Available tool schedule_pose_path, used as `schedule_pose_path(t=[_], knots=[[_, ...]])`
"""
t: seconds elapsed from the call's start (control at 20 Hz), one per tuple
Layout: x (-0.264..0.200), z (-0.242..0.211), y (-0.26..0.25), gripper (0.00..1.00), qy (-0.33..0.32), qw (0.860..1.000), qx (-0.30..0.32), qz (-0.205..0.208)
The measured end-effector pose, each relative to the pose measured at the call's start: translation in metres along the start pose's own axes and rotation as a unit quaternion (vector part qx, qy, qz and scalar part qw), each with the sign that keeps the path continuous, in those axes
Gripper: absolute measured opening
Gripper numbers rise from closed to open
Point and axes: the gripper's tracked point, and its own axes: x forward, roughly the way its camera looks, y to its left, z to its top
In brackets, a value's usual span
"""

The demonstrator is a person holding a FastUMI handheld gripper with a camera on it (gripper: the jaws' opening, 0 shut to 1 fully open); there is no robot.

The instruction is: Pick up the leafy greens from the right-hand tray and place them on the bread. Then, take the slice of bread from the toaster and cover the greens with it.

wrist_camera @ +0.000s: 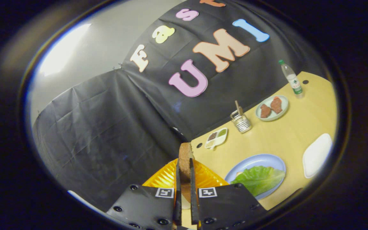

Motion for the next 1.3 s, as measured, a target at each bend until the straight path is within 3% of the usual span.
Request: schedule_pose_path(t=[0.2, 0.5, 0.75, 0.9, 1.05, 1.3], knots=[[-0.003, -0.017, -0.045, 0.14, 0.006, 0.999, 0.022, -0.023], [0.011, -0.040, -0.075, 0.14, 0.017, 0.996, 0.088, -0.015], [0.039, -0.058, -0.128, 0.14, 0.013, 0.992, 0.108, -0.070], [0.038, -0.069, -0.160, 0.14, 0.023, 0.990, 0.082, -0.115], [0.033, -0.072, -0.169, 0.14, 0.022, 0.990, 0.048, -0.131], [0.031, -0.070, -0.173, 0.26, 0.013, 0.989, -0.032, -0.145]])
